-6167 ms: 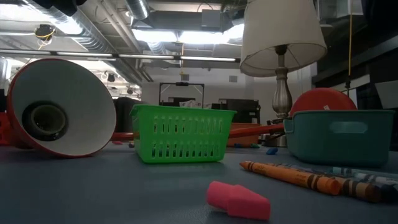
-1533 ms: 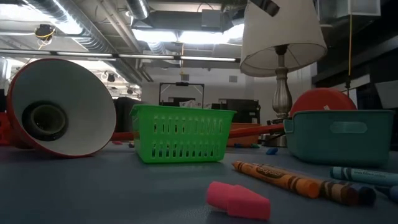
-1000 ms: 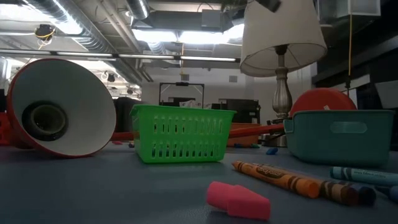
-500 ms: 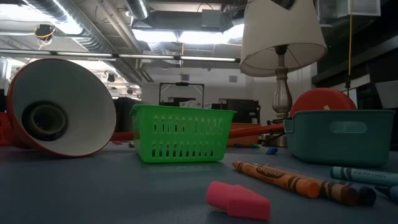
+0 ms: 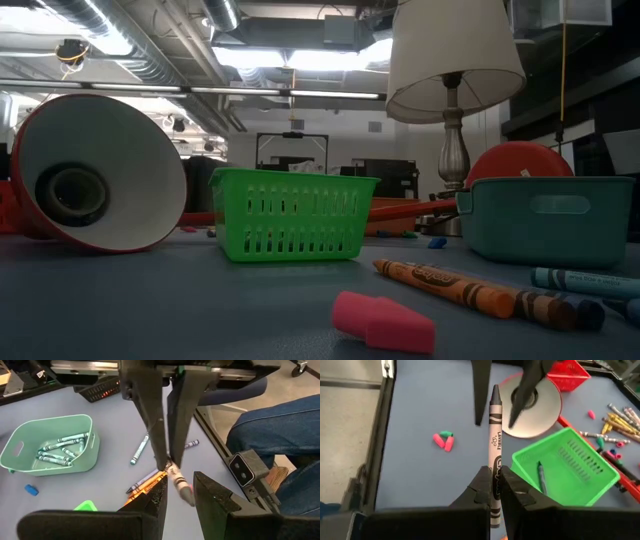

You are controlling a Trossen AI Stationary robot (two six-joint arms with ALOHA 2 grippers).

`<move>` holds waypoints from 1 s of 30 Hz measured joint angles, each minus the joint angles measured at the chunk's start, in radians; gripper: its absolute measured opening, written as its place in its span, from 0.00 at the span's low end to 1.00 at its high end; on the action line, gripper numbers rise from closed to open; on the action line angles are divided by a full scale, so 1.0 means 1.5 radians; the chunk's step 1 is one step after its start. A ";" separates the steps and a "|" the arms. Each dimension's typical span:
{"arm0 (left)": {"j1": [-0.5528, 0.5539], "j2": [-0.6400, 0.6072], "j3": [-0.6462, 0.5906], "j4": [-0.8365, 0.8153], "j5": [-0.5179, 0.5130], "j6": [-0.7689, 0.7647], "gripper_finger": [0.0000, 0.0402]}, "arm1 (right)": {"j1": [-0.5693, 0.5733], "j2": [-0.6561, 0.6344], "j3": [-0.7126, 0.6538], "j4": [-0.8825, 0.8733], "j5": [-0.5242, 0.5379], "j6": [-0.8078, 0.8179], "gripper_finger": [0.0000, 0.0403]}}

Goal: Sort crayons
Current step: Put the gray crayon into the orange bin

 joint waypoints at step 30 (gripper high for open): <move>-0.001 0.000 0.000 -0.016 -0.035 0.005 0.02 | -0.017 0.000 -0.001 0.022 0.003 -0.017 0.04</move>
